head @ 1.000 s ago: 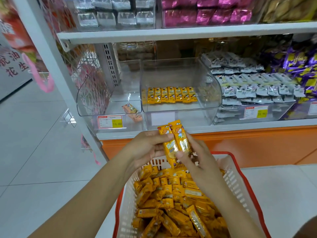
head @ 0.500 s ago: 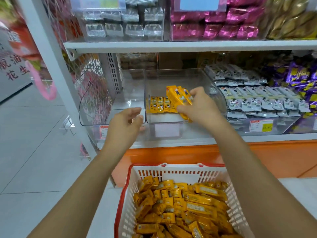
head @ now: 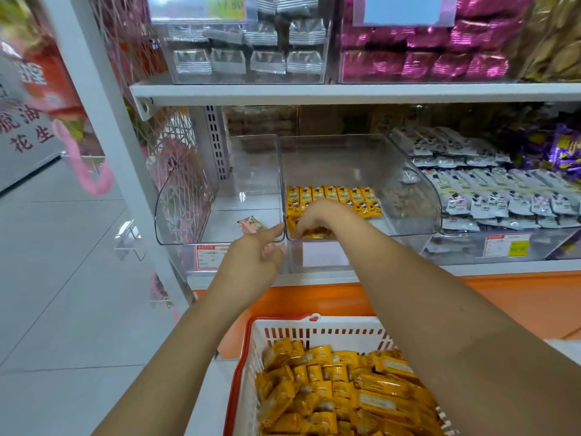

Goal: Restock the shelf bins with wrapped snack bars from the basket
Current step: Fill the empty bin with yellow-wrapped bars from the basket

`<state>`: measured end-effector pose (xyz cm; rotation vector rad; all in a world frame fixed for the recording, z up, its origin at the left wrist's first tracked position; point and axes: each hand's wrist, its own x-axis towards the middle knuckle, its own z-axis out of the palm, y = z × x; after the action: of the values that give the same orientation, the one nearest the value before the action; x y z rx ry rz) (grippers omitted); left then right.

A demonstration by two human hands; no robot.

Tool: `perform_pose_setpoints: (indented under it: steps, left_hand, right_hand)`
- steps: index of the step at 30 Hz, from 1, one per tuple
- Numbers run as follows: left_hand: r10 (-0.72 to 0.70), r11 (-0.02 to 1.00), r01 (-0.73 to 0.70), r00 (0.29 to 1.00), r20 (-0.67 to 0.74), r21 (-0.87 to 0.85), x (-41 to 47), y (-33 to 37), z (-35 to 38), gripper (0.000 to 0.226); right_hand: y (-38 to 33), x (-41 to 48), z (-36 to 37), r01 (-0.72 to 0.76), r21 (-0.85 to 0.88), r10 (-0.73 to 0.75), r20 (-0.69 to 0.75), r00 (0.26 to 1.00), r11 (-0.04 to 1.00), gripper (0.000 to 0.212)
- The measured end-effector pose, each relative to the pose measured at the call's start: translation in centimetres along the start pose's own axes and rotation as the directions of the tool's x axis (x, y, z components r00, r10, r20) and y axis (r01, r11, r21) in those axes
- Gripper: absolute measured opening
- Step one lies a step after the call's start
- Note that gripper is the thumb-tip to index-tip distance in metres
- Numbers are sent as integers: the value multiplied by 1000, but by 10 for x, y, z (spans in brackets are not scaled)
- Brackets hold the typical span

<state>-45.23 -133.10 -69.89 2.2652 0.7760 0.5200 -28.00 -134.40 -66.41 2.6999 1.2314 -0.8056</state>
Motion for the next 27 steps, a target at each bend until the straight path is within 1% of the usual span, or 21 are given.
perform_pose_setpoints:
  steps: [2,3,6,7,9,11,12,14,16,18,21,22,23,24,25,26,27]
  left_hand:
    - [-1,1000,1,1000,5,10,0,-2,0,42]
    - [-2,1000,2,1000,7,16,0,-3,0,42]
    - [-5,1000,5,1000,22,23,-2,-3,0,41]
    - [-10,1000,9,1000,26,23,-3,-3,0,41]
    - [-15,1000,14,999,32,27,-7,-1,0,41]
    - [-6,999,5,1000,20,32,-14,2,1,40]
    - [5,1000,-6,1000,2,21,-18,3,1,38]
    - [29,999,-30,999,-44,-32,-29,4,0,32]
    - [36,998,-39,998,-58,-49,-40,3,0,23]
    - [4,1000,-4,1000,2,12,-50,-5,2,21]
    - [-92,967,40,976,197,250,-65,-27,10,21]
    - [-141,941,41,950,277,337,-71,-37,14,22]
    - [-216,907,47,905,366,419,-78,-45,17,24]
    - [-324,859,61,834,448,509,-85,-56,20,25]
    - [-429,801,61,752,501,595,-93,-68,22,25]
    - [-524,745,58,666,531,664,-100,-80,25,24]
    - [-576,712,44,607,547,701,-107,-91,27,23]
  right_hand:
    - [-1,6,3,-5,28,7,-79,997,1000,19]
    - [-1,8,3,-10,62,16,-95,995,998,22]
    - [5,13,4,-4,224,20,-72,997,975,36]
    - [7,10,4,11,262,9,-74,997,965,37]
    - [11,1,4,43,332,-9,-102,995,942,31]
    - [14,-8,2,99,352,-29,-198,980,931,18]
    - [15,-13,2,120,327,-27,-276,961,938,17]
    - [16,-26,4,153,297,-11,-432,902,943,27]
    - [19,-42,11,236,303,-41,-533,845,923,37]
    - [24,-64,27,326,309,-102,-569,816,894,43]
    - [33,-89,65,401,293,-184,-560,808,868,40]
    - [36,-92,82,397,282,-206,-524,826,873,36]
    - [38,-91,101,381,272,-225,-467,855,883,32]
    - [41,-88,121,361,263,-243,-392,887,894,27]
    - [44,-84,142,340,240,-259,-313,914,909,23]
    - [45,-79,163,326,192,-277,-243,930,926,22]
    - [46,-73,182,321,137,-295,-178,939,937,27]
